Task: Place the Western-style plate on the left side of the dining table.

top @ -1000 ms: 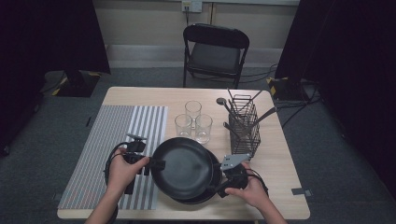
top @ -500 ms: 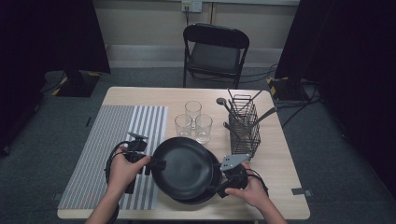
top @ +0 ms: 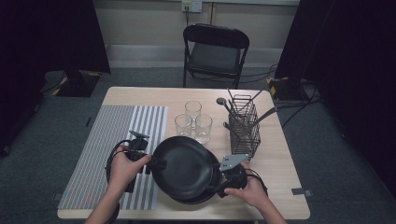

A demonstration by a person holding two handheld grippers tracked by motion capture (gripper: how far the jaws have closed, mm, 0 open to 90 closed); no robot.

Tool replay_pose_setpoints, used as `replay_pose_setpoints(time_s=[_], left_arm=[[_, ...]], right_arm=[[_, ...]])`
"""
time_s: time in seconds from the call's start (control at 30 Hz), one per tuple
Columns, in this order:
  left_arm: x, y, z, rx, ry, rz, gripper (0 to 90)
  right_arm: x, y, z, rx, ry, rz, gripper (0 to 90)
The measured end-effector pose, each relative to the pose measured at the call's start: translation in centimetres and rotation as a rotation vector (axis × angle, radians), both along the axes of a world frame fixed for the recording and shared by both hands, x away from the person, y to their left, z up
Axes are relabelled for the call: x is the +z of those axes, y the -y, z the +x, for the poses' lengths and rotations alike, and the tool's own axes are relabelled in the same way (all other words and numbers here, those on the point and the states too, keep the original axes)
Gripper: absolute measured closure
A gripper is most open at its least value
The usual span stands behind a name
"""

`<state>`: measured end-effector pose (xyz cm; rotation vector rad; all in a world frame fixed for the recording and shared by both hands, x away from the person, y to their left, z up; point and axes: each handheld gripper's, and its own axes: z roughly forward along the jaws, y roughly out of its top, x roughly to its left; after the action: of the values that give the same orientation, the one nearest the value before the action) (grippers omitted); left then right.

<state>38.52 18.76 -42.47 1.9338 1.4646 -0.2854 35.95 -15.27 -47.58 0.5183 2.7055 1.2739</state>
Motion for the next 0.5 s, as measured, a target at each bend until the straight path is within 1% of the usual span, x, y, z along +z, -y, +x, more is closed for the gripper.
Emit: replay_pose_setpoints(time_s=[0.03, 0.1, 0.27, 0.37, 0.5], left_arm=[[0.02, 0.08, -0.01, 0.01, -0.006, -0.005, 68.0], [0.04, 0.1, -0.01, 0.013, -0.008, -0.008, 68.1], [0.16, 0.11, -0.02, 0.011, -0.009, -0.016, 68.1], [0.21, 0.09, 0.05, 0.0, -0.009, -0.012, 68.0], [0.26, 0.23, 0.06, 0.007, -0.018, -0.021, 68.0]], right_arm=[[0.0, -0.01, 0.01, 0.003, 0.002, -0.001, 12.7], [-0.02, -0.02, 0.01, 0.003, 0.003, -0.001, 12.7], [-0.05, -0.09, 0.04, 0.003, 0.007, -0.005, 12.7], [-0.07, -0.17, 0.08, 0.003, 0.006, -0.007, 12.8], [-0.09, -0.2, 0.1, 0.006, 0.008, -0.006, 12.9]])
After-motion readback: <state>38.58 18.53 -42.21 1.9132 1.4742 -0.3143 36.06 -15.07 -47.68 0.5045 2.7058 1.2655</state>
